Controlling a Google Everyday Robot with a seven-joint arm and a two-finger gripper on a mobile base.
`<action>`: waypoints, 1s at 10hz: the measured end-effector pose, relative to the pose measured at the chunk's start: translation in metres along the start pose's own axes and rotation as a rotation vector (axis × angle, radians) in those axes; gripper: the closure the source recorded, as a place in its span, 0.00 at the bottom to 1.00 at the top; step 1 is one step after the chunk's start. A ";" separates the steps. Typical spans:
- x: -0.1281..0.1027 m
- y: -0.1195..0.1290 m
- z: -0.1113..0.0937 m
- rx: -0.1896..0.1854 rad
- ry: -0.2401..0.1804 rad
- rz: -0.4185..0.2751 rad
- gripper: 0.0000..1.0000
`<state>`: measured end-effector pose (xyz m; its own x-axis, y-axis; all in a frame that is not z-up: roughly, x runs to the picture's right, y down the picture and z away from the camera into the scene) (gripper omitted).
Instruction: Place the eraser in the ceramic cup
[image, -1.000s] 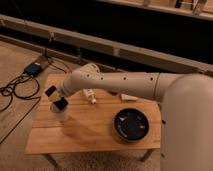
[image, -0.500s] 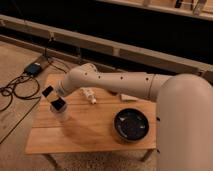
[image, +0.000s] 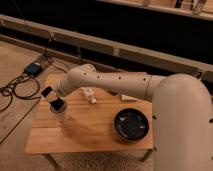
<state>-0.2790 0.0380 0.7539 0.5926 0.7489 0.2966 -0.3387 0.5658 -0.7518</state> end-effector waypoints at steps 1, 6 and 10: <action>0.000 -0.001 0.002 -0.003 0.000 0.001 0.44; 0.011 0.002 0.010 -0.015 0.026 0.000 0.20; 0.014 0.000 0.012 -0.016 0.032 0.006 0.20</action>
<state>-0.2799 0.0525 0.7649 0.6139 0.7404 0.2736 -0.3304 0.5559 -0.7628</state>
